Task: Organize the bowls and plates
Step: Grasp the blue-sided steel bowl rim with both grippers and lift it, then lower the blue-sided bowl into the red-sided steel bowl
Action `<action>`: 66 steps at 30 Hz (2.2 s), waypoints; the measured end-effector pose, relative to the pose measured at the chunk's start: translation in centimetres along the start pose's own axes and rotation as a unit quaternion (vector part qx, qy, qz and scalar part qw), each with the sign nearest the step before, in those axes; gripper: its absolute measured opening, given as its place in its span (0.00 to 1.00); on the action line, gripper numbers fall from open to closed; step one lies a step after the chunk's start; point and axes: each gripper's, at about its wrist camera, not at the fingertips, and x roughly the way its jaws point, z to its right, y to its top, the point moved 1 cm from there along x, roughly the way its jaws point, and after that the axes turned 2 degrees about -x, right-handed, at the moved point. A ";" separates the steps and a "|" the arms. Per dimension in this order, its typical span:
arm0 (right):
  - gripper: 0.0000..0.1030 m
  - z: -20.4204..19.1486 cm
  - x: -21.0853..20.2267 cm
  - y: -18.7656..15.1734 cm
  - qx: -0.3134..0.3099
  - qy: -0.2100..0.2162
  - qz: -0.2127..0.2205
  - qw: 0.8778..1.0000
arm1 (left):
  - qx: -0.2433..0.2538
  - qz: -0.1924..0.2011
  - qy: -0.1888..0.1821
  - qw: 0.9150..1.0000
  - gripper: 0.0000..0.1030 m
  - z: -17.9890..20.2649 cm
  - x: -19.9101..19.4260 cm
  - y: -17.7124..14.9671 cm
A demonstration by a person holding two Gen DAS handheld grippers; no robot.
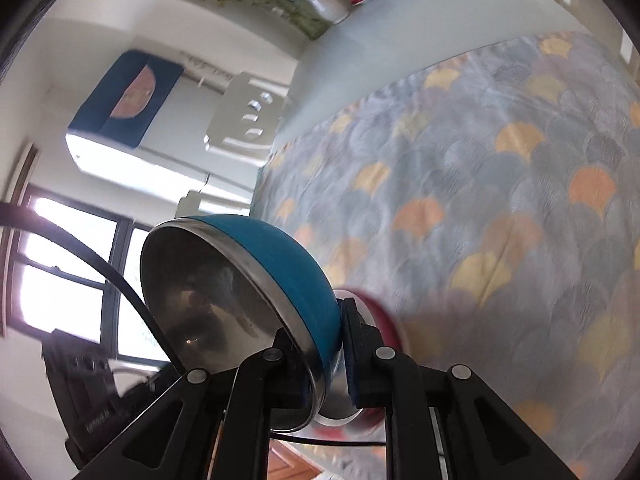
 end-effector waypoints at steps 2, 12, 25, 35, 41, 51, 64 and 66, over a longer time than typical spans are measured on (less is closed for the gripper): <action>0.12 -0.9 0.3 -1.5 -0.015 -0.019 -0.007 1.000 | -0.012 0.006 -0.002 1.000 0.48 -0.7 -0.3 -0.3; 0.13 -0.6 1.3 -4.1 -0.002 -0.052 -0.024 0.998 | -0.025 -0.006 -0.047 0.999 0.51 -1.7 -1.1 -1.2; 0.13 -0.9 1.1 -5.4 -0.001 -0.064 -0.020 0.998 | 0.034 -0.074 -0.019 0.996 0.51 -0.1 2.0 -4.1; 0.14 -0.8 1.2 -6.1 0.013 -0.044 -0.027 0.999 | 0.047 -0.071 -0.012 0.996 0.49 0.3 1.7 -4.8; 0.15 -1.0 1.2 -6.0 0.010 -0.047 -0.027 0.998 | 0.039 -0.073 -0.007 0.997 0.49 0.1 1.9 -4.8; 0.17 0.1 1.3 -5.3 0.028 -0.052 -0.029 0.998 | 0.037 -0.085 0.004 0.996 0.49 0.2 3.0 -4.6; 0.25 -0.2 3.8 -3.9 0.015 -0.075 -0.059 0.995 | 0.007 -0.096 0.024 0.995 0.49 -1.5 4.4 -3.6; 0.37 -0.9 4.0 -3.7 -0.005 -0.094 -0.065 0.993 | 0.003 -0.096 0.028 0.995 0.49 -1.8 4.5 -3.3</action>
